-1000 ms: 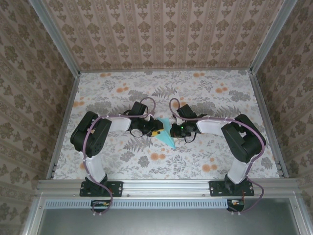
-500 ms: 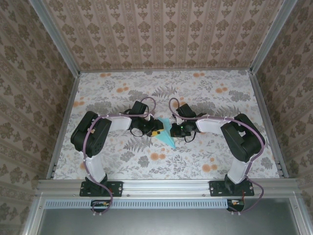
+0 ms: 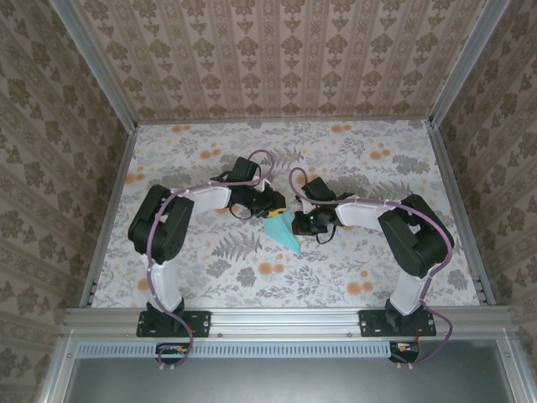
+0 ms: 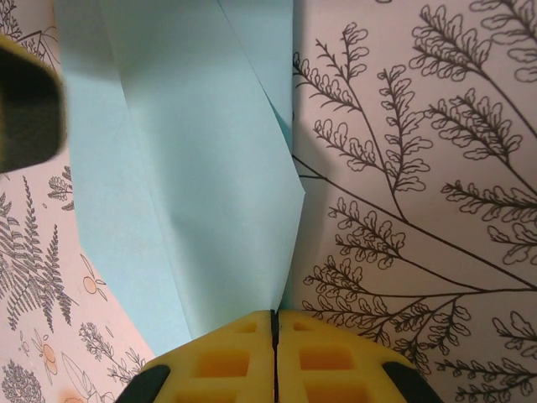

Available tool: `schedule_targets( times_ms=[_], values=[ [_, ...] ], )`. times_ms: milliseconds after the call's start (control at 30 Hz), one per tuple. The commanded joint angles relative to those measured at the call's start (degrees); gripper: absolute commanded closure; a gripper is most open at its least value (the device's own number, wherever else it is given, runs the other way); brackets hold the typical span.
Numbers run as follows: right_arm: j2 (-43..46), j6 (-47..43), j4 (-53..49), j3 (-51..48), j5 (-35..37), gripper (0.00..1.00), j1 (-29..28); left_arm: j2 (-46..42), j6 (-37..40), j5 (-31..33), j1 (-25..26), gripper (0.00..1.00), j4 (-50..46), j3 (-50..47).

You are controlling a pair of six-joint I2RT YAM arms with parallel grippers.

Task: Fold a paper plane with a square sheet of paper (fold left side to right side)

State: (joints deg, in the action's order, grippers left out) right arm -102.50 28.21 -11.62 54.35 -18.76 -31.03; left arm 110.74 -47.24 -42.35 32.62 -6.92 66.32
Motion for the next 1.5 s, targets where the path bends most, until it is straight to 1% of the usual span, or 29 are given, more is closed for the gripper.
schedule_targets(
  times_ms=[0,267,700,867,933,1100,1233,1333,1467],
  values=[
    [-2.78,-1.49,-4.34,-0.55,3.03,0.92,-0.44,2.56,2.49,-2.15,0.6,0.73,-2.13,2.85],
    [-2.66,-1.62,-4.89,-0.4,3.21,0.92,-0.44,4.81,4.19,-0.67,0.78,0.73,-4.14,3.42],
    [-2.93,-2.01,-5.79,-0.16,3.38,0.92,-0.44,6.98,4.66,2.18,0.16,0.73,-3.81,0.44],
    [-1.54,-1.54,-5.44,0.09,3.21,0.91,-0.35,6.82,4.79,3.25,0.07,0.73,-3.56,-1.67],
    [-0.12,-1.24,-5.25,0.53,2.91,0.88,-0.2,6.77,4.79,3.71,0.07,0.73,-3.33,-2.59],
    [4.5,-0.7,-5.58,1.81,2.08,0.76,0.08,6.8,4.38,4.39,0.07,0.73,-2.51,-4.41],
    [8.56,-0.61,-7.41,1.14,2.07,0.71,0.09,6.69,4.36,4.63,0.07,0.73,-2.48,-4.65],
    [11.25,0.13,-7.36,-0.47,0.39,0.72,-0.08,6.51,4.57,4.71,0.07,0.73,-2.75,-4.71],
    [11.98,2.91,-3.93,-1.96,-4.98,0.8,-1.5,6.51,4.78,4.8,0.07,0.73,-3.1,-4.55]
  ],
)
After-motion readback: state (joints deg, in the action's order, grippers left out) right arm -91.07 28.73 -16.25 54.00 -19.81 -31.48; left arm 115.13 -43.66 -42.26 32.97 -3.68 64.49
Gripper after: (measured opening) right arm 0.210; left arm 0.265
